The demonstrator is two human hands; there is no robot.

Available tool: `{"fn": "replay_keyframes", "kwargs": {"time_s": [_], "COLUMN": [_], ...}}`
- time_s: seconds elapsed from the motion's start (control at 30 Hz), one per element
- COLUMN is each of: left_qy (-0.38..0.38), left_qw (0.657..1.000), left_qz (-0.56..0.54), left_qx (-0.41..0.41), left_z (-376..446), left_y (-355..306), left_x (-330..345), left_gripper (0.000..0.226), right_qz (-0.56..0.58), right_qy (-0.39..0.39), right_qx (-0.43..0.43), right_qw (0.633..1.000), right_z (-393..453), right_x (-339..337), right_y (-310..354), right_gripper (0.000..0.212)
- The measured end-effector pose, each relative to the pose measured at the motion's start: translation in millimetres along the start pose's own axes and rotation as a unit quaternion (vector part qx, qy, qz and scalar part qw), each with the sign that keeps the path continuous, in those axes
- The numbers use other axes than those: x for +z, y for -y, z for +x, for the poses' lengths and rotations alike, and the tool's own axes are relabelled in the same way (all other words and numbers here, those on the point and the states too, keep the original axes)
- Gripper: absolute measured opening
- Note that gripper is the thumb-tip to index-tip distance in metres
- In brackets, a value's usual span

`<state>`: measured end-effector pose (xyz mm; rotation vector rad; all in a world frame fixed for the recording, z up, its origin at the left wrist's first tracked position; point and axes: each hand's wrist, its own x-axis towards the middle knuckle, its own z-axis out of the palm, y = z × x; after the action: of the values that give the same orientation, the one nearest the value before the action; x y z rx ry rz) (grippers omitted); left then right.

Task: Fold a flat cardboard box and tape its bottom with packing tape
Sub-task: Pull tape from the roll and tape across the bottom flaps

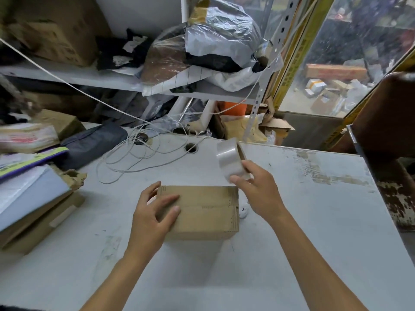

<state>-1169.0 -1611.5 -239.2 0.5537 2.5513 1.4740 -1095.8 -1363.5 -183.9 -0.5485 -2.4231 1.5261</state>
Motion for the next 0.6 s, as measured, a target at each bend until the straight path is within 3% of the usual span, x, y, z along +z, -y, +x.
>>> {"fn": "replay_keyframes", "kwargs": {"time_s": [0.2, 0.37, 0.6], "left_qy": [-0.018, -0.053, 0.035], "left_qw": [0.995, 0.991, 0.984], "left_qz": [0.062, 0.021, -0.095], "left_qx": [0.069, 0.122, 0.147], "left_z": [0.5, 1.4, -0.2], "left_y": [-22.2, -61.4, -91.1], "left_x": [-12.8, -29.4, -35.0], "left_gripper": [0.034, 0.047, 0.070], "right_qz": [0.035, 0.021, 0.022], "right_qy": [0.043, 0.039, 0.045], "right_qx": [-0.026, -0.049, -0.099], "right_qw": [0.998, 0.998, 0.994], "right_z": [-36.3, -49.7, -61.2], "right_x": [24.8, 29.4, 35.4], "right_y": [22.2, 34.7, 66.0], "right_gripper": [0.022, 0.022, 0.026]}}
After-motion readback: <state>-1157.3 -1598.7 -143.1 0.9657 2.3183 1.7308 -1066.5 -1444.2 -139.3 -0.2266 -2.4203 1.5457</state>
